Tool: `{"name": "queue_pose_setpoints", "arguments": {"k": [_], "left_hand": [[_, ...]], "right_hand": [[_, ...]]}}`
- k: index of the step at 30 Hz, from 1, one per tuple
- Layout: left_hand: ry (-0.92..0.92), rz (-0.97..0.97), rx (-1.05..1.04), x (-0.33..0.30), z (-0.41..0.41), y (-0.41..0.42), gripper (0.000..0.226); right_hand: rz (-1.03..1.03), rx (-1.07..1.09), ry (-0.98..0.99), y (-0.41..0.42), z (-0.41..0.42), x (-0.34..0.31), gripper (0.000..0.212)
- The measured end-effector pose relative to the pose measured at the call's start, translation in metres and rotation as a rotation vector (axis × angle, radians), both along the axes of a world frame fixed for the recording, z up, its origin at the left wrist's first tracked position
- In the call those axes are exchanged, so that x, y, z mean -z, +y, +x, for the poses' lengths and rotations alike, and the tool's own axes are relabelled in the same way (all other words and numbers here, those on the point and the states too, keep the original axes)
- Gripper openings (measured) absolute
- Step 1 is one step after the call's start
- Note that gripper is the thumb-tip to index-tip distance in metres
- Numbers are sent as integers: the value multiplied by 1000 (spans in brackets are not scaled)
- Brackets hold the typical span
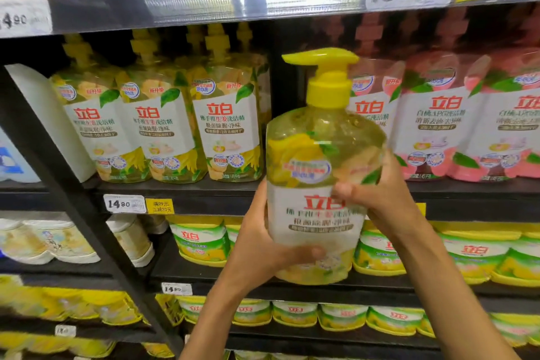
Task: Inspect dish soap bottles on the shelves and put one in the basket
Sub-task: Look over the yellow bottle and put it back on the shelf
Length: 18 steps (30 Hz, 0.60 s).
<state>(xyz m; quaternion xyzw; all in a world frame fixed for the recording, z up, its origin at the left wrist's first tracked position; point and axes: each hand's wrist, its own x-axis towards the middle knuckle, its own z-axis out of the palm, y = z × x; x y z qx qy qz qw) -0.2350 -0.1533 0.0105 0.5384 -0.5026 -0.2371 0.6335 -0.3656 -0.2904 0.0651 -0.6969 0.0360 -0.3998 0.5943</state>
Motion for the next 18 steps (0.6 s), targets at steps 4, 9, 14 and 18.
{"name": "queue_pose_setpoints", "arguments": {"k": [4, 9, 14, 18], "left_hand": [[343, 138, 98, 6, -3, 5, 108], [468, 260, 133, 4, -5, 10, 82], [512, 243, 149, -12, -3, 16, 57], [571, 214, 221, -29, -8, 16, 38]], "right_hand": [[194, -55, -49, 3, 15, 0, 40], [425, -65, 52, 8, 26, -5, 48], [636, -99, 87, 0, 30, -11, 39], [554, -139, 168, -5, 25, -13, 27]]}}
